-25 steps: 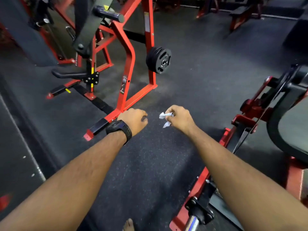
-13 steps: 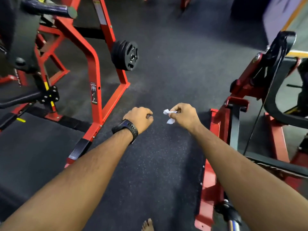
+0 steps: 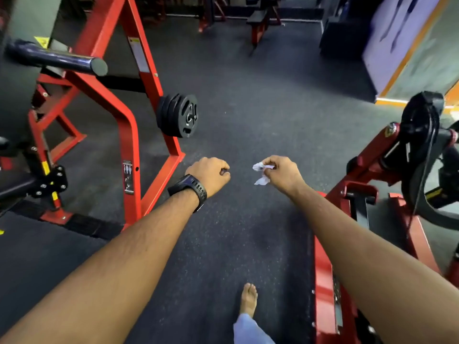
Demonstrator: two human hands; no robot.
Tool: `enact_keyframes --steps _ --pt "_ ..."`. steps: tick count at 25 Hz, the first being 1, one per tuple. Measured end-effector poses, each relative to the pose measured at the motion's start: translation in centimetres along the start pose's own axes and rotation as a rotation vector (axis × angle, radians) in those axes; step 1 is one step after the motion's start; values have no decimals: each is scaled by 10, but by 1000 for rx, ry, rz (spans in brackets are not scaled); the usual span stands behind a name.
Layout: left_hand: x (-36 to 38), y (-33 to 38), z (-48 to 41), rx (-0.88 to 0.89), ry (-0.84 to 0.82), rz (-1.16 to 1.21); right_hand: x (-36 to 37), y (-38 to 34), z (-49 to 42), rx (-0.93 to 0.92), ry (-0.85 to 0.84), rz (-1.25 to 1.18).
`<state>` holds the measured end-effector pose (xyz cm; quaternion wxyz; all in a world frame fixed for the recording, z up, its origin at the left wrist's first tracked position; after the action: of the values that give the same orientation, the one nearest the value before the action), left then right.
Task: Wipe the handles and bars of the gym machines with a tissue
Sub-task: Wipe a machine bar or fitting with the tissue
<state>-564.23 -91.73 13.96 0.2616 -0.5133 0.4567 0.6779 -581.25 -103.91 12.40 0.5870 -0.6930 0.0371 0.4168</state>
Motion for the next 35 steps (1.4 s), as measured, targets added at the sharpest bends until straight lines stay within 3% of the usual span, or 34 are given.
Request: enact_keyframes --steps 5,11,14,22,30,35 --pt "-19 11 -146 13 -5 -66 -23 -14 -149 -26 -34 -64" --pt "-76 46 -340 0 58 -21 -81 -28 -340 -12 59 -165" --pt "-85 50 -430 -1 69 -15 -90 -25 -432 -25 77 -88" --pt "-126 24 -726 18 94 -40 -102 -30 -735 -25 64 31" --pt "-138 63 -1037 72 96 -51 -152 -18 -1033 -5 110 -46" --pt "-144 87 -1241 24 95 -33 -188 -2 -1250 -48 50 15"
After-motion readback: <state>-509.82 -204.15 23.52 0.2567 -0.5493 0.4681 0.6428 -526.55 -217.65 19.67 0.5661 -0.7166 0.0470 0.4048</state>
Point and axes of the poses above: each hand's wrist, its own z-axis away from the middle knuckle, its own x-axis out of the palm, y = z × x, the point moved 8 cm from there along -z, towards the middle knuckle, and after that the axes turned 2 degrees about z, right-handed, at the moved point
